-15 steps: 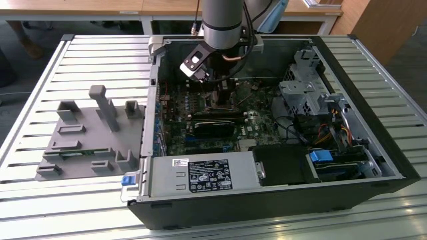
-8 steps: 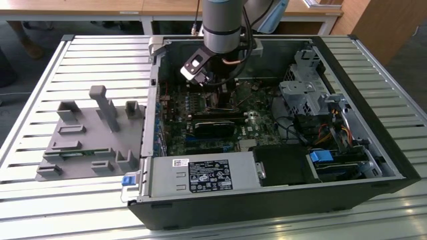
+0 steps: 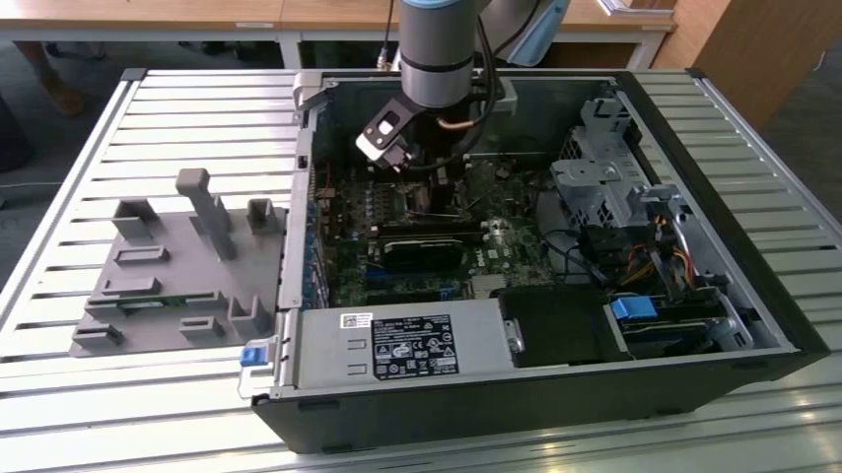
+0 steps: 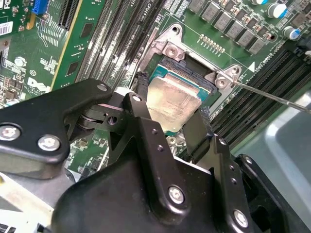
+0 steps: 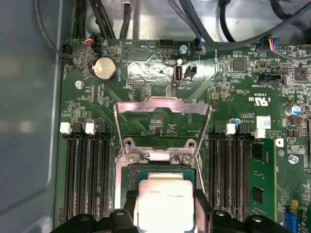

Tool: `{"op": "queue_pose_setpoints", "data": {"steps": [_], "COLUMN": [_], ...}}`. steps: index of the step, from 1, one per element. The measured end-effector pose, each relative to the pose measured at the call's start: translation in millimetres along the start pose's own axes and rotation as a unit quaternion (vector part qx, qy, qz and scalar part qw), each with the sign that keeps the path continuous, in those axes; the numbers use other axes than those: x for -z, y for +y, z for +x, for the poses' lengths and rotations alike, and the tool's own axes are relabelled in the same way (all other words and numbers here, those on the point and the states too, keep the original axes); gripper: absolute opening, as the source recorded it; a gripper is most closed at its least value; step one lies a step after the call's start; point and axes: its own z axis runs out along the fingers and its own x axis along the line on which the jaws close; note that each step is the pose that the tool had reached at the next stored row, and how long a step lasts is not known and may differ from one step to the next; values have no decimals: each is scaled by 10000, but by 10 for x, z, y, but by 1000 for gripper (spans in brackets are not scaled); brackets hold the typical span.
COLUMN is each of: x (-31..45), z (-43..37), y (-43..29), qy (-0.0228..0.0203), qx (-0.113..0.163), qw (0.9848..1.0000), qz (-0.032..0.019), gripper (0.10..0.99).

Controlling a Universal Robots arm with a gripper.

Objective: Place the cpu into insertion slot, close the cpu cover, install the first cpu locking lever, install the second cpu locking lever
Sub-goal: 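Place the cpu into insertion slot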

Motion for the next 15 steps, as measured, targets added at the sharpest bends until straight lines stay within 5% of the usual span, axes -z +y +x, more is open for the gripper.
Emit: {"op": "queue_pose_setpoints", "data": {"steps": [15], "x": [-56], "z": [36], "y": [-4], "qy": [-25], "qx": [1], "qw": [10000], "qz": [0], "gripper": [541]}}
